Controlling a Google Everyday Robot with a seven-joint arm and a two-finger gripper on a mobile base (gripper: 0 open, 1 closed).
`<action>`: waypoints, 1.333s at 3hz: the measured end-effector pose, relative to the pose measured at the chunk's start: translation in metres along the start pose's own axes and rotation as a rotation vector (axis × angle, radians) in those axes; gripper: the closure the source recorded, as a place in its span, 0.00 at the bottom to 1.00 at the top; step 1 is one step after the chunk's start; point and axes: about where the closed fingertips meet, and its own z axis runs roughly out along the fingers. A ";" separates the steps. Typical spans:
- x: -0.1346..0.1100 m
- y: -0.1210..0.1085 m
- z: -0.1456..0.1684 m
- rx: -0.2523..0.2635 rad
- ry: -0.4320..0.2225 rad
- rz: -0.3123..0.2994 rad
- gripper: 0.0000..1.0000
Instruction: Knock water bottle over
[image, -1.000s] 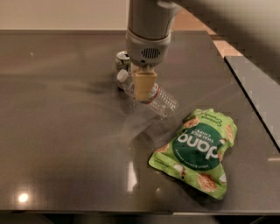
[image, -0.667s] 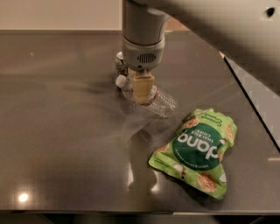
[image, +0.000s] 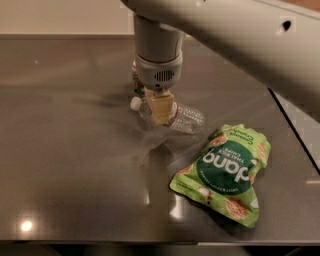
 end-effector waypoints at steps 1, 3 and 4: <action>-0.005 -0.001 0.008 -0.030 -0.050 -0.009 0.35; -0.009 -0.001 0.022 -0.078 -0.156 0.021 0.00; -0.009 0.001 0.030 -0.101 -0.175 0.039 0.00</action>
Offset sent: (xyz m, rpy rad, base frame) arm -0.0011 0.0096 -0.0208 0.1442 0.1468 0.0112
